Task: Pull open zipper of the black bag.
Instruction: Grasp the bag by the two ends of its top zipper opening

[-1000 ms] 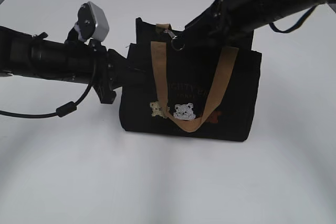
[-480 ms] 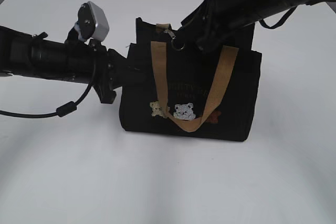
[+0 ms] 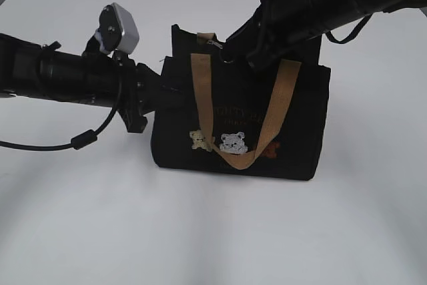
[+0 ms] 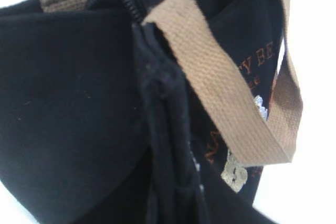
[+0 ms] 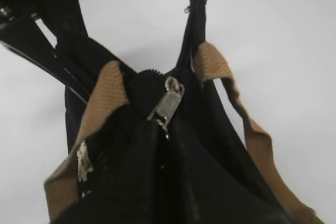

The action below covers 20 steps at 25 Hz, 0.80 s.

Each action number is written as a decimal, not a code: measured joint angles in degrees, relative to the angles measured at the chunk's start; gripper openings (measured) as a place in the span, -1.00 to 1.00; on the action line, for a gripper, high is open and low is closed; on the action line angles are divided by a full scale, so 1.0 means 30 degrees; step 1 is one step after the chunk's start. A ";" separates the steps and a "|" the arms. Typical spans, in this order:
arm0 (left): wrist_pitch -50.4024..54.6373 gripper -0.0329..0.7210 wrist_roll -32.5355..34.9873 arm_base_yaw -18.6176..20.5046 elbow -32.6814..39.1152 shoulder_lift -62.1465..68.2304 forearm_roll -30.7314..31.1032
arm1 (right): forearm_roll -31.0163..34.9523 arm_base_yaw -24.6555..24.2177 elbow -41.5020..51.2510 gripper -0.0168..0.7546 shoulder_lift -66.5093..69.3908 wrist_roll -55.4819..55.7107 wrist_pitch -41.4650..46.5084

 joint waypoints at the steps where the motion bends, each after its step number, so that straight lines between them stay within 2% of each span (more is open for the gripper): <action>1: -0.0018 -0.75 0.0000 0.0000 0.0000 0.0000 0.0000 | 0.0000 0.0000 0.0000 -0.94 0.0000 0.0507 0.0025; 7: 0.0005 -0.75 0.0000 0.0000 0.0000 0.0000 -0.0062 | -0.0304 -0.0743 0.0000 -0.96 -0.0691 0.4009 0.0841; 12: 0.0127 -0.75 0.0000 0.0000 0.0000 0.0000 -0.0102 | -0.0541 -0.3448 0.0000 -0.96 -0.1983 0.6330 0.3145; 16: 0.0140 -0.75 0.0000 0.0000 0.0000 0.0000 -0.0102 | -0.2693 -0.6086 0.0000 -0.96 -0.2658 0.9305 0.5792; 18: 0.0140 -0.75 0.0000 0.0000 0.0000 0.0000 -0.0102 | -0.3446 -0.6820 0.0000 -0.96 -0.2817 1.0876 0.6796; 20: 0.0121 -0.75 -0.0043 0.0000 0.0000 0.0000 -0.0102 | -0.3708 -0.6853 0.0000 -0.96 -0.2860 1.1959 0.7186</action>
